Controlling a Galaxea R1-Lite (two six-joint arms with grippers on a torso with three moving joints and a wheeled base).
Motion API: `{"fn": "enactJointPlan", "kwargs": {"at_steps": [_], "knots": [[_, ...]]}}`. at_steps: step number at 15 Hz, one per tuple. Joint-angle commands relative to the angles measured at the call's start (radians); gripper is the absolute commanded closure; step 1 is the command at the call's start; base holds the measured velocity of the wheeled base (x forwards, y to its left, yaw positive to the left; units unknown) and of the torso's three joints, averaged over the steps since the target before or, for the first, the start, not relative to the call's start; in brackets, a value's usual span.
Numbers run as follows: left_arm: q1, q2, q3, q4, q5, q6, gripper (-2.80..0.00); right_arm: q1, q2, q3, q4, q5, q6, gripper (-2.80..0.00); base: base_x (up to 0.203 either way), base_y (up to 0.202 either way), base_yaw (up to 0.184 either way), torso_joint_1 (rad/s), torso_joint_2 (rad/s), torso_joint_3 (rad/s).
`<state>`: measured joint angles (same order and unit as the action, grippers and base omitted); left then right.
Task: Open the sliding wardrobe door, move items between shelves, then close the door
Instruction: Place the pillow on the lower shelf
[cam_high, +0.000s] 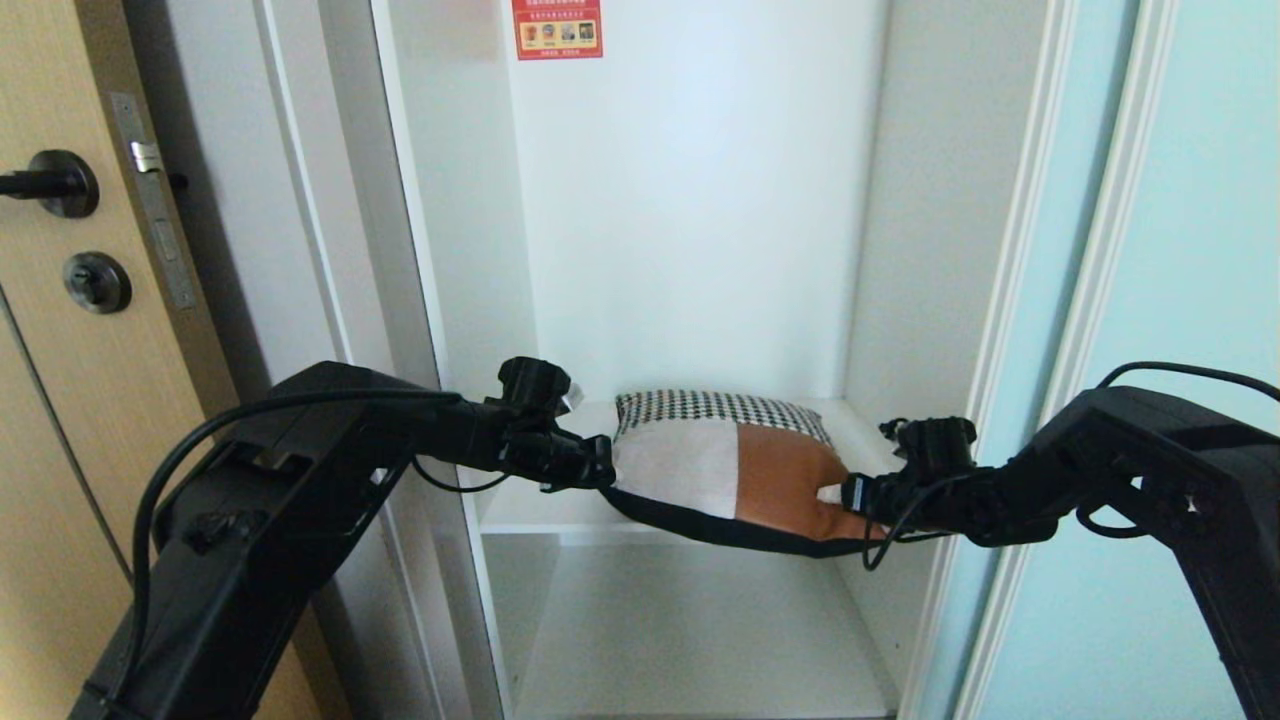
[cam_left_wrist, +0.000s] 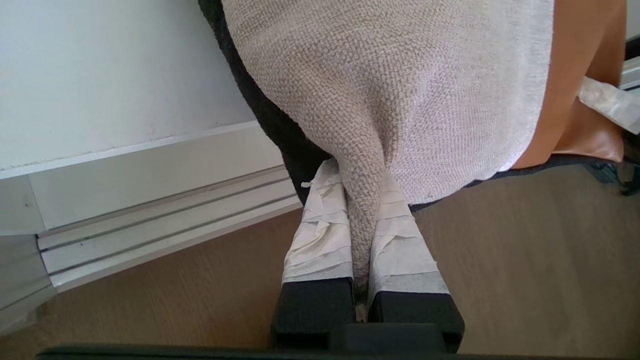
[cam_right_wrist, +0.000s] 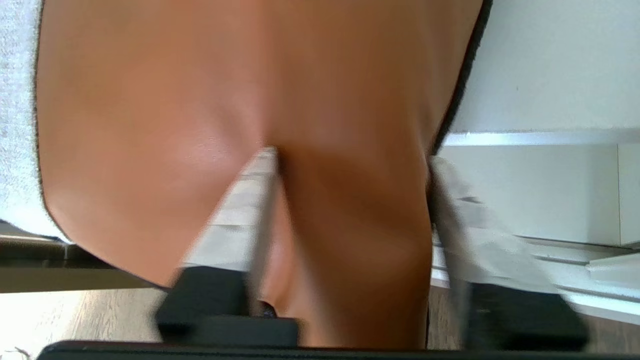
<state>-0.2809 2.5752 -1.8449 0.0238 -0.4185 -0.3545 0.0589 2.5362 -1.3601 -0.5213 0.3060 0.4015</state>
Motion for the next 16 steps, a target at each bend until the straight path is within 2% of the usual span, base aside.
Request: {"fn": "enactJointPlan", "kwargs": {"at_steps": [1,8,11,16], "knots": [[0.000,0.013,-0.002,-0.002,-0.003,-0.007,0.00,0.008,-0.022,0.015,0.000,0.005,0.000,0.00,0.000,0.000,0.000,0.000,0.00,0.000],[0.000,0.016,0.003,-0.001,-0.003,-0.011,0.00,0.031,-0.112,0.090,0.003,0.025,0.000,0.00,0.000,0.000,0.000,0.000,0.00,0.000],[0.000,0.004,0.005,-0.005,-0.001,-0.052,0.00,0.046,-0.159,0.139,-0.001,0.028,-0.004,0.00,0.000,0.000,0.000,0.000,0.00,0.000],[-0.037,-0.057,0.085,-0.008,0.009,-0.055,0.00,0.063,-0.232,0.238,-0.013,0.028,-0.008,0.00,0.000,0.000,0.000,0.000,0.00,0.000]]}}
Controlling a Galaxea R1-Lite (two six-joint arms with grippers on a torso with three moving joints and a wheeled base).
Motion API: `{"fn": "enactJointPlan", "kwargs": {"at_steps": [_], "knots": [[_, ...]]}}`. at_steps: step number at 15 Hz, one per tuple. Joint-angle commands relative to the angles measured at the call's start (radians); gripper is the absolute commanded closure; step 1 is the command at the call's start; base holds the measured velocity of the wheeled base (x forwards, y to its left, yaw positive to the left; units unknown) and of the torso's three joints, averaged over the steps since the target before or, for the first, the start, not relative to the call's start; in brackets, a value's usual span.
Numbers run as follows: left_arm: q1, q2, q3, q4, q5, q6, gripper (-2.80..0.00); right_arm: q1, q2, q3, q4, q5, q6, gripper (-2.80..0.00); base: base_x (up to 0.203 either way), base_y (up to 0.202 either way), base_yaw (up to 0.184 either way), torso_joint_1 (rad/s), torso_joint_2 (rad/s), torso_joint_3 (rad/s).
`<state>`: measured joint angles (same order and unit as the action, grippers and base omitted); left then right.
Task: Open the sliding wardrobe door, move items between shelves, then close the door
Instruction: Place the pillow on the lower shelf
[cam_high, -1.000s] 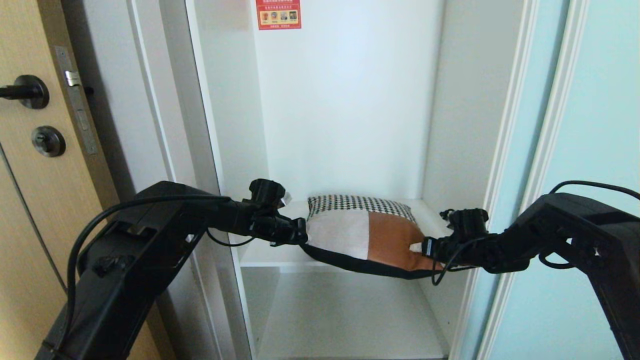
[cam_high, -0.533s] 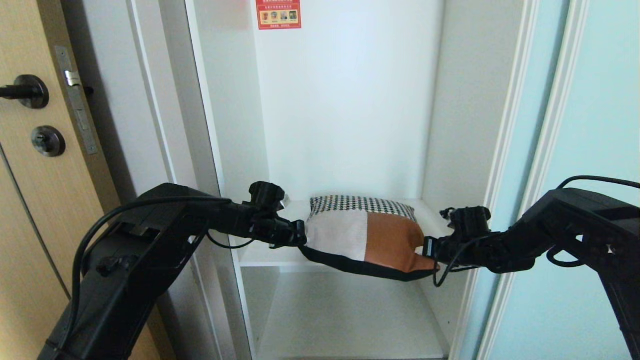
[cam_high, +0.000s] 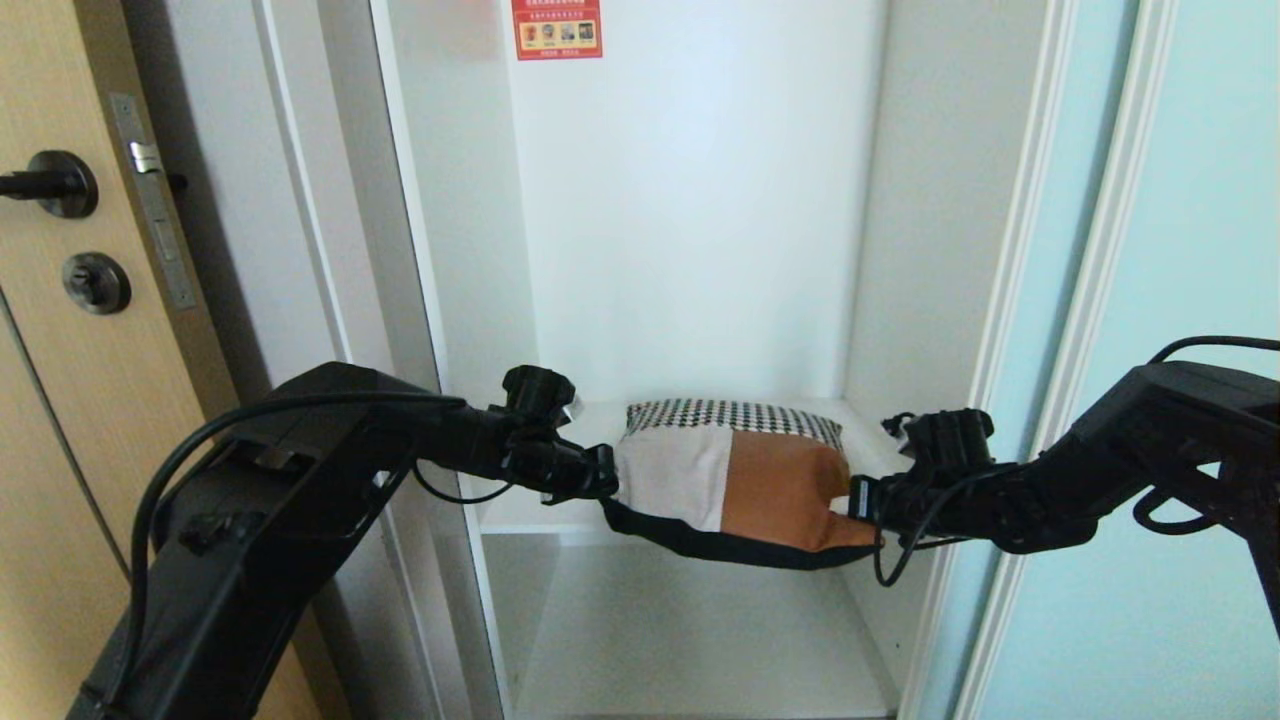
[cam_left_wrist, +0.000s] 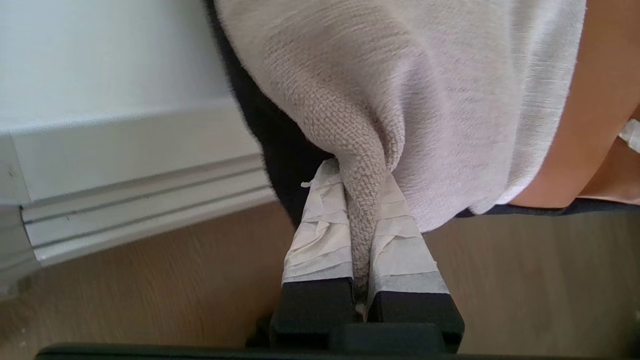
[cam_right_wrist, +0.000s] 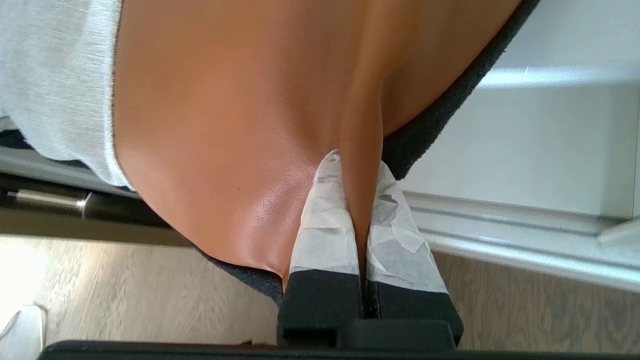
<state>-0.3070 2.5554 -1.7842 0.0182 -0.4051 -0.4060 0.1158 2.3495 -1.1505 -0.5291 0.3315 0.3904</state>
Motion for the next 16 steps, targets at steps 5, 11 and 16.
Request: {"fn": "enactJointPlan", "kwargs": {"at_steps": [5,11,16], "knots": [[-0.032,-0.162,0.153,-0.022,-0.008,-0.037,0.00,0.012,-0.162,0.111,-0.006,0.007,0.010,0.00,0.000,0.000,0.000,0.000,0.00,0.000],[-0.061,-0.329,0.449,-0.191,-0.005,-0.066,0.00,0.031,-0.285,0.276,-0.035,0.031,0.006,0.00,0.000,0.000,0.000,0.000,0.00,0.000],[-0.091,-0.440,0.568,-0.251,-0.003,-0.082,0.00,0.069,-0.392,0.413,-0.123,0.035,0.011,0.00,0.000,0.000,0.000,0.000,0.00,0.000]]}}
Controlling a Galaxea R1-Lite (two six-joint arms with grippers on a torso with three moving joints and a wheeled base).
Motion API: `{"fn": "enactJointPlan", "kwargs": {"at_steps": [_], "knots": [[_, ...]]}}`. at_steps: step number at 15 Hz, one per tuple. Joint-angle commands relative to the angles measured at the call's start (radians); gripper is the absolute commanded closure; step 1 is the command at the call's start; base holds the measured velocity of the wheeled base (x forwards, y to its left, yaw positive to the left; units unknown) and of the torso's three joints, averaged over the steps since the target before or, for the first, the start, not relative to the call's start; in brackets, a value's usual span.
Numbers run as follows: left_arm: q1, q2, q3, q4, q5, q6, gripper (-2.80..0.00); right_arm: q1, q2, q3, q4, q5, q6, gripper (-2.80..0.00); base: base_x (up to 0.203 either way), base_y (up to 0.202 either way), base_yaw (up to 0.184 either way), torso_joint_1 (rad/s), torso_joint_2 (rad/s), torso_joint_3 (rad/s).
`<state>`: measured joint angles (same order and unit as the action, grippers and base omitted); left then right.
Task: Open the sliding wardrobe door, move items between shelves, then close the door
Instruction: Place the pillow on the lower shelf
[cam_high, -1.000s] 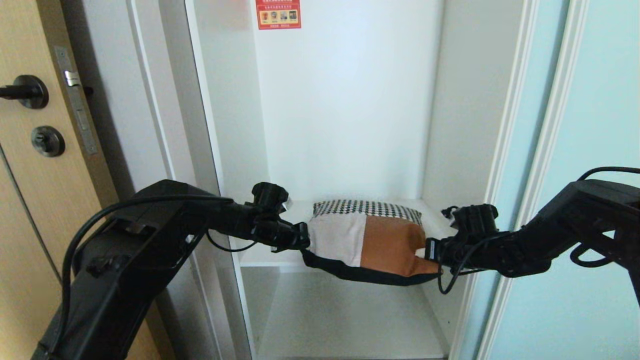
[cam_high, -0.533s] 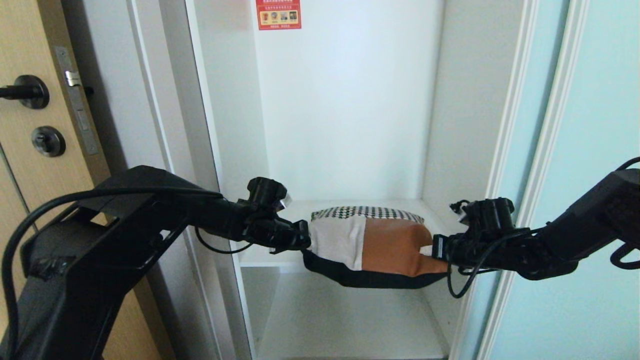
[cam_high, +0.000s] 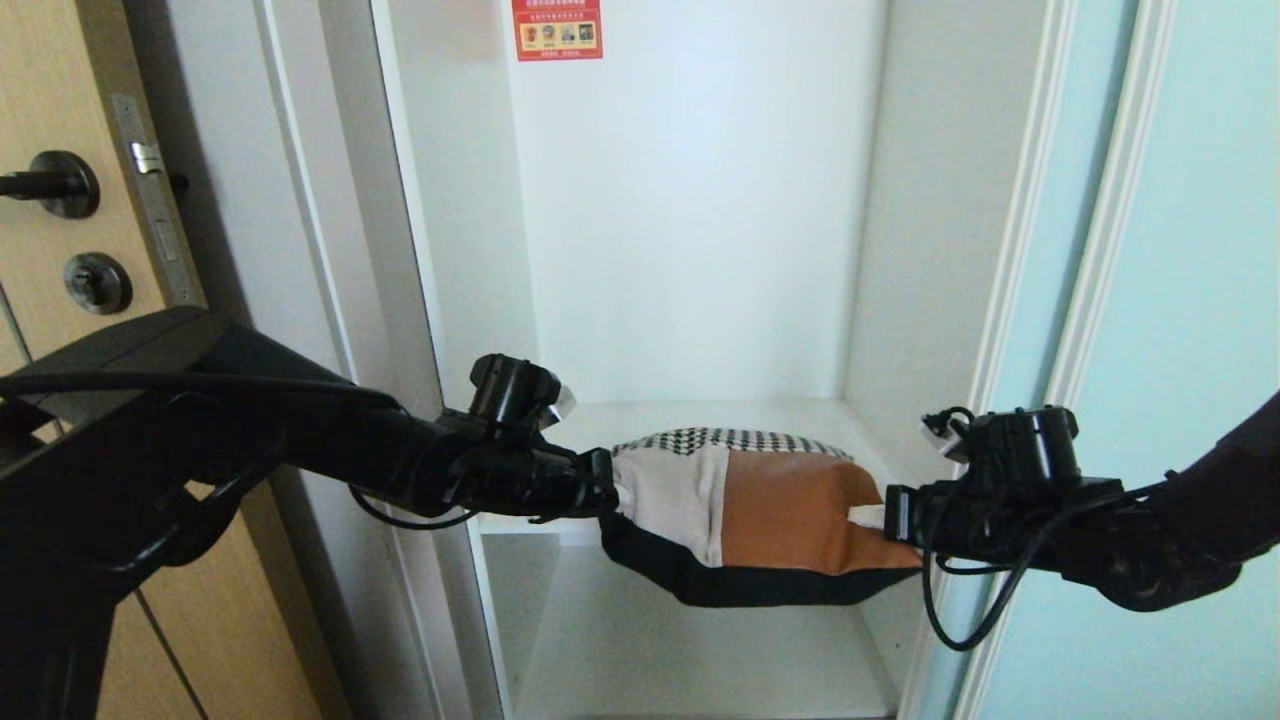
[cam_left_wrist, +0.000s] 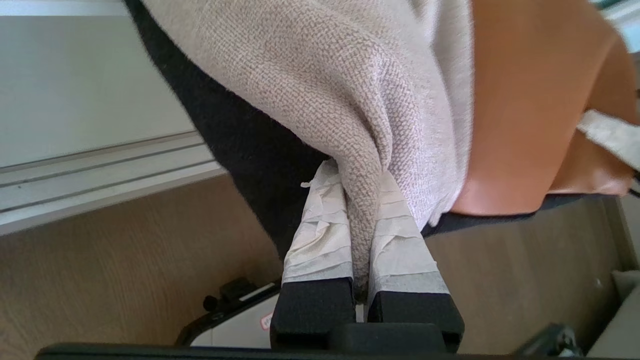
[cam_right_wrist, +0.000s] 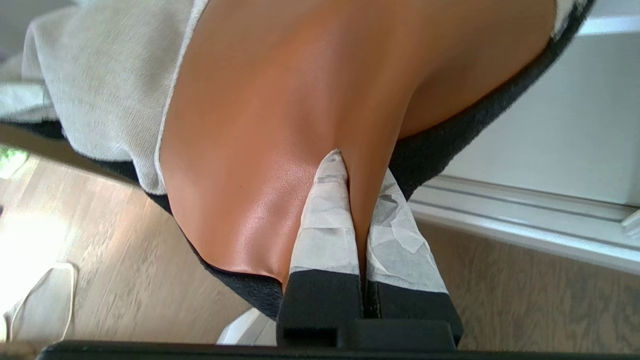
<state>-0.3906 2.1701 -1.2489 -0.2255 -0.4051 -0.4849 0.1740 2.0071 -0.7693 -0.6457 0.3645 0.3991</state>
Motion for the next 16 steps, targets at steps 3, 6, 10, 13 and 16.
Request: {"fn": "enactJointPlan", "kwargs": {"at_steps": [3,6,10,13,16], "knots": [[-0.023,-0.119,0.101,-0.021,-0.001,-0.003,0.00,0.027,-0.113,0.072,-0.008,0.002,0.007,0.00,0.000,0.000,0.000,0.000,0.00,0.000],[-0.036,-0.163,0.172,-0.064,0.041,-0.003,0.00,0.037,-0.175,0.116,-0.007,0.002,0.010,0.00,0.000,0.000,0.000,0.000,0.00,0.000],[-0.063,-0.259,0.255,-0.082,0.056,-0.004,0.00,0.066,-0.291,0.185,-0.004,0.002,0.013,0.00,0.000,0.000,0.000,0.000,0.00,0.000],[-0.078,-0.329,0.284,-0.082,0.060,-0.019,0.00,0.080,-0.372,0.231,0.004,0.002,0.013,0.00,0.000,0.000,0.000,0.000,0.00,0.000],[-0.112,-0.403,0.336,-0.078,0.064,-0.029,0.00,0.092,-0.423,0.286,0.007,0.002,0.014,0.00,0.000,0.000,0.000,0.000,0.00,0.000]]}}
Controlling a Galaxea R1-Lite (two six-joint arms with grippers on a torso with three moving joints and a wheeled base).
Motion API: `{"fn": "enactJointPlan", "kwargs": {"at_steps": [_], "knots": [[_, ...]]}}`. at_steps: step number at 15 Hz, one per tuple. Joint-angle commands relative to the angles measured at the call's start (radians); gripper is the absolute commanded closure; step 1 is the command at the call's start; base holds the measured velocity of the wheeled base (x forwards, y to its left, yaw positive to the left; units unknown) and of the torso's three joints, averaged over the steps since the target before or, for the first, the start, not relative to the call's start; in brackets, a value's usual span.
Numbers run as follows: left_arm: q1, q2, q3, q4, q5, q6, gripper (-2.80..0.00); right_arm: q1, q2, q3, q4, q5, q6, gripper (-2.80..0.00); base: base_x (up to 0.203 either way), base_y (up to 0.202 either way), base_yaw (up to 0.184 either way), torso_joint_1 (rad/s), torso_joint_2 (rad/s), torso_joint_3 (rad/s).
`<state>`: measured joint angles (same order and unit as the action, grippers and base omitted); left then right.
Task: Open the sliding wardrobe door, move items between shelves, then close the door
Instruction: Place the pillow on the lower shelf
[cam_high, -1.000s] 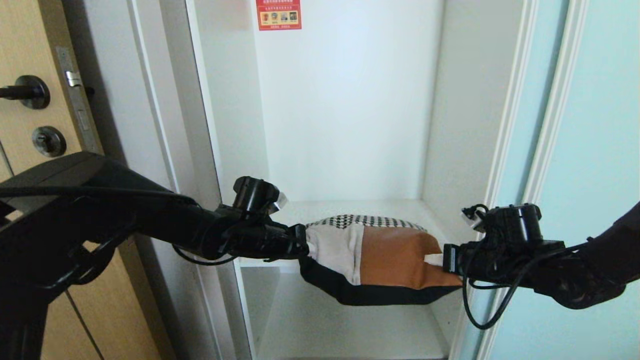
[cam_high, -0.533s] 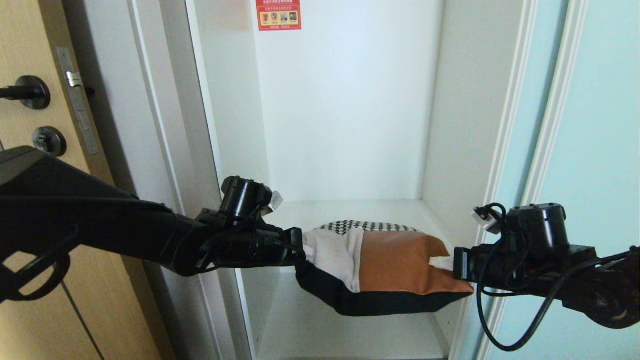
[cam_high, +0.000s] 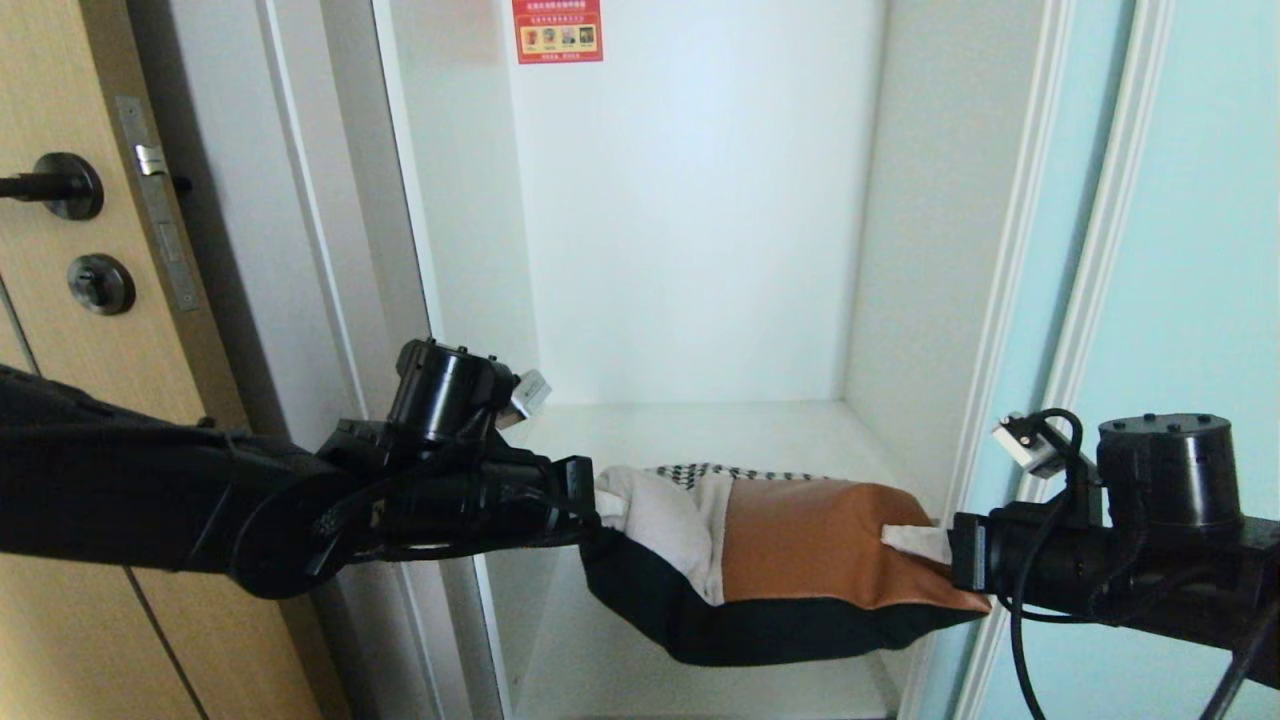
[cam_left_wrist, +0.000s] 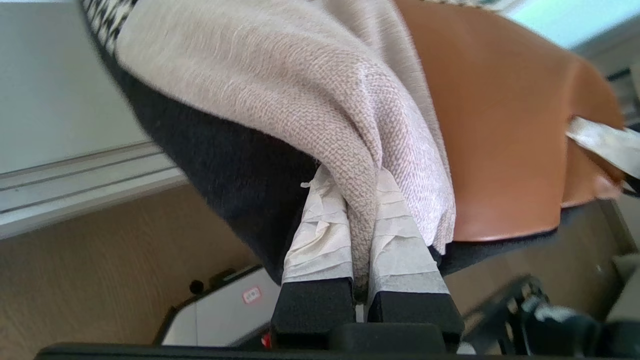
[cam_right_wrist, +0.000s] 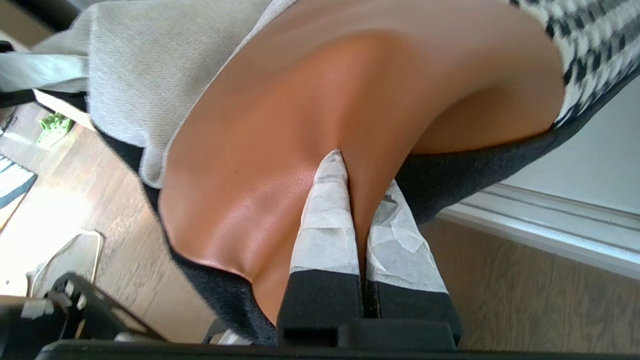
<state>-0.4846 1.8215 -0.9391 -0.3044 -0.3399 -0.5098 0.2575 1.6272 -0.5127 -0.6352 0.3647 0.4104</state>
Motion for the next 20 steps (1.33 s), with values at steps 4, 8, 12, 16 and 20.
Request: {"fn": "enactJointPlan", "kwargs": {"at_steps": [4,8,12,16,20], "knots": [[-0.070,-0.056,0.061,0.009,0.120,0.002,0.00,0.025,-0.066,0.088,-0.017,0.002,0.052,0.00,0.000,0.000,0.000,0.000,0.00,0.000],[-0.072,-0.086,0.076,0.002,0.121,-0.003,0.00,0.036,-0.091,0.085,-0.016,0.001,0.056,0.00,0.000,0.000,0.000,0.000,0.00,0.000],[-0.080,-0.148,0.140,0.005,0.121,-0.004,0.00,0.044,-0.139,0.091,-0.012,0.000,0.086,0.00,0.000,0.000,0.000,0.000,0.00,0.000],[-0.088,-0.162,0.157,0.000,0.123,-0.006,0.00,0.054,-0.151,0.107,-0.015,0.000,0.097,0.00,0.000,0.000,0.000,0.000,0.00,0.000],[-0.095,-0.169,0.192,-0.005,0.122,-0.001,0.00,0.054,-0.156,0.118,-0.015,0.001,0.096,0.00,0.000,0.000,0.000,0.000,0.00,0.000]]}}
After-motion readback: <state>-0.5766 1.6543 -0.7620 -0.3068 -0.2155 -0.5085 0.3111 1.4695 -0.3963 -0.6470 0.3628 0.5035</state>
